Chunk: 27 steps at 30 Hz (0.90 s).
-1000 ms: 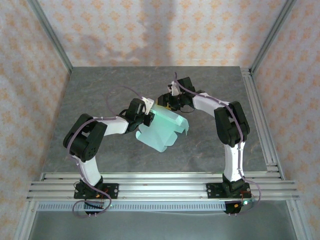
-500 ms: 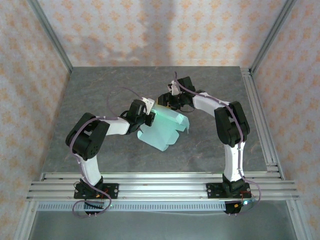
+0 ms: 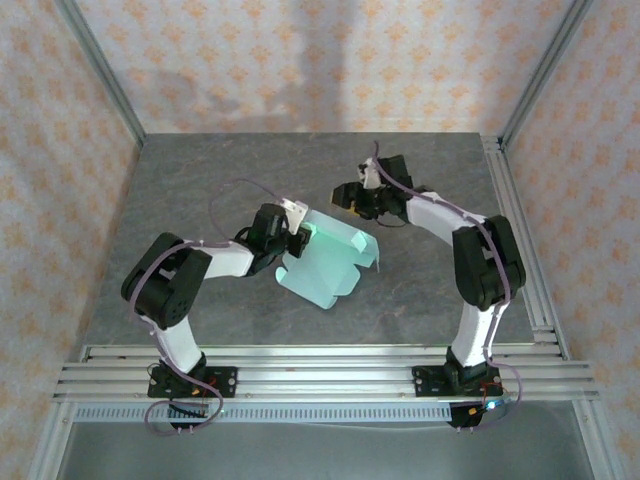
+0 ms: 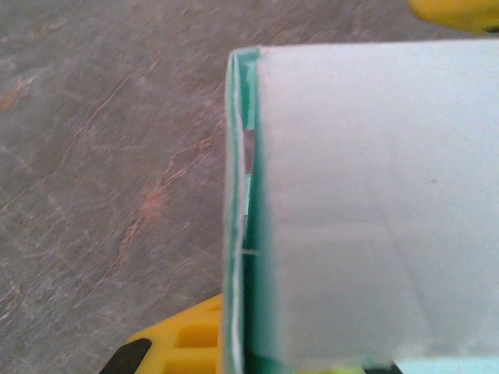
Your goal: Fold the paper box
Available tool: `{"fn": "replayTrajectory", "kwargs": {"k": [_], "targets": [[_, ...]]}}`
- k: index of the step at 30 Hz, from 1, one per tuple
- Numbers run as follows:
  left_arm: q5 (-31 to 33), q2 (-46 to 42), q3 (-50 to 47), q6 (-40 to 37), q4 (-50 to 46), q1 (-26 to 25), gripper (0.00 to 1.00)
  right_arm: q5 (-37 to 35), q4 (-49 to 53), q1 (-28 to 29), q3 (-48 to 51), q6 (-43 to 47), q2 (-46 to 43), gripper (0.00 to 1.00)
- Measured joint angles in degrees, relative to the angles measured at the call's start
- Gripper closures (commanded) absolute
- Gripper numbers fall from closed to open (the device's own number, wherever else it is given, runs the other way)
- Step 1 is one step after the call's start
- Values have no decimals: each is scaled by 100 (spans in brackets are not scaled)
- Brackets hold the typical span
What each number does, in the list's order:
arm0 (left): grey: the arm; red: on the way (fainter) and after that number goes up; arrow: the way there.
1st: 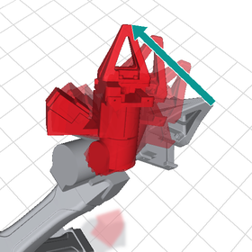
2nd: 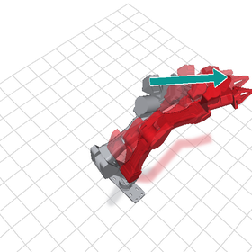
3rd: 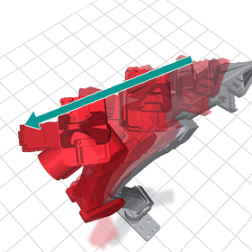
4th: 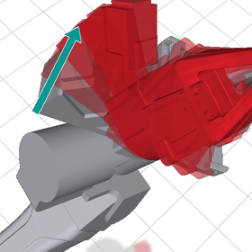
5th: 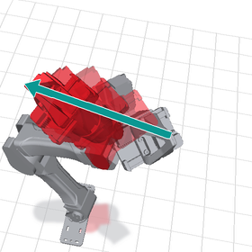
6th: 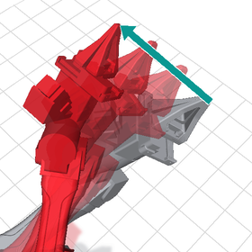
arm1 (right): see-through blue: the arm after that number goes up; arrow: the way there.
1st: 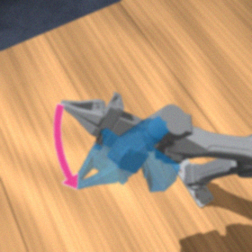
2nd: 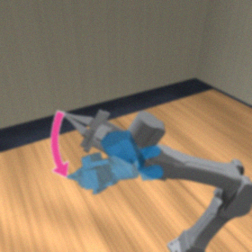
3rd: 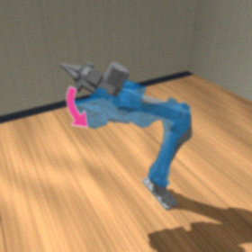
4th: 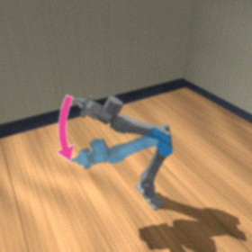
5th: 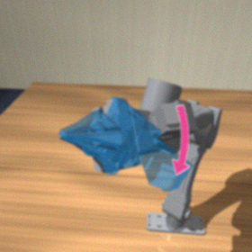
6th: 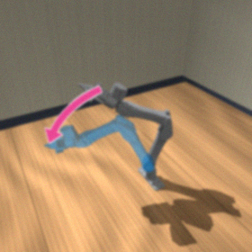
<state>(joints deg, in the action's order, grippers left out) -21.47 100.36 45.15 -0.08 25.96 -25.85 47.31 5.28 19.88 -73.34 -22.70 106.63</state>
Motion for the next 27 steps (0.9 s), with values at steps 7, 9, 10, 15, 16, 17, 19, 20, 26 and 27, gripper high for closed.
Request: {"fn": "replayTrajectory", "kwargs": {"k": [7, 9, 10, 15, 16, 17, 19, 20, 26, 27], "targets": [[-463, -479, -66, 72, 90, 0, 100, 251, 162, -129, -26, 356, 111, 46], [-487, -507, -70, 175, 138, 0, 100, 348, 234, -31, -26, 476, 120, 47], [-485, -507, -70, 232, 164, 0, 100, 402, 269, 39, -26, 557, 120, 47], [-382, -507, -70, 627, 129, 7, 100, 479, 330, 310, -26, 846, 120, 49], [-358, -507, -70, 713, 107, 7, 100, 450, 326, 319, -24, 879, 120, 51], [-350, -507, -68, 782, 81, 4, 100, 417, 326, 321, -24, 896, 114, 52], [-339, -507, -57, 975, 28, -4, 100, 367, 254, 341, 15, 894, 94, 55], [-337, -507, -42, 1069, -2, -4, 100, 337, 177, 361, 52, 861, 74, 55], [-304, -435, 133, 1563, -258, -4, 100, 42, -540, 472, 393, 363, -52, 62], [-262, -428, 146, 1650, -278, -4, 100, 0, -715, 494, 459, 208, -52, 62]]}}
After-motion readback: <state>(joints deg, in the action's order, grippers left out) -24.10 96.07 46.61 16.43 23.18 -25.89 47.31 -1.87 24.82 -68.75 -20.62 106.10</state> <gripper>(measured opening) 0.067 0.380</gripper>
